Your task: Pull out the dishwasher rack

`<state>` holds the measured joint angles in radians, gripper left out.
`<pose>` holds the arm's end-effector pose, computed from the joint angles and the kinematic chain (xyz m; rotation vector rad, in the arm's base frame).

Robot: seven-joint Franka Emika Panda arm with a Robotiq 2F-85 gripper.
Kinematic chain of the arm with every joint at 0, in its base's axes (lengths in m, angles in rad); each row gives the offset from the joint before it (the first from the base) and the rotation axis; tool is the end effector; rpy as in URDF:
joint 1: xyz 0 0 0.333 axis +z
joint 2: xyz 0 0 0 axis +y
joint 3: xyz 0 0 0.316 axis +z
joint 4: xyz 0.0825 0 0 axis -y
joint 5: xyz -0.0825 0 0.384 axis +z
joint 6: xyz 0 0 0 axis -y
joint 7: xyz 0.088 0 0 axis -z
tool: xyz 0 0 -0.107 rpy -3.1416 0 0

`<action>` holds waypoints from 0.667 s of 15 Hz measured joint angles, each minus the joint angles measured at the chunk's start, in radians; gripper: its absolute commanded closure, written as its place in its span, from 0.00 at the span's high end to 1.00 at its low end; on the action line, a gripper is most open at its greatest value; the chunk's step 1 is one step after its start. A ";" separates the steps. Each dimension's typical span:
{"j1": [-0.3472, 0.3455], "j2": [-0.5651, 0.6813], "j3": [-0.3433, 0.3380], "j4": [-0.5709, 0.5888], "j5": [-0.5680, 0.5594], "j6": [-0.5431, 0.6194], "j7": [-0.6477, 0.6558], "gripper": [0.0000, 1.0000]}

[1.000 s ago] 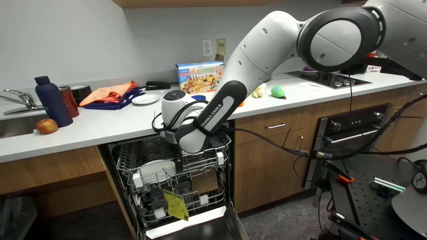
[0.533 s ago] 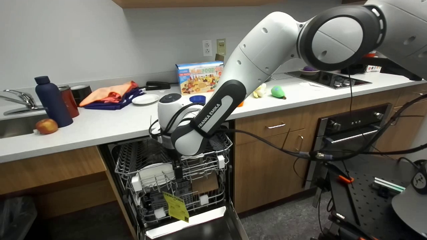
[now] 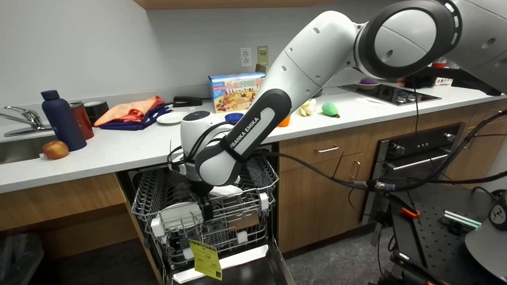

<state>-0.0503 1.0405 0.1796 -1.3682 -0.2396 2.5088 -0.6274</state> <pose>0.7301 0.0681 0.1019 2.8306 1.2731 0.1801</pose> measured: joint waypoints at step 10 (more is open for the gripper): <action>0.026 0.000 0.037 -0.001 0.001 -0.052 -0.069 1.00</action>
<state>-0.0243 1.0406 0.2168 -1.3691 -0.2389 2.4567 -0.6964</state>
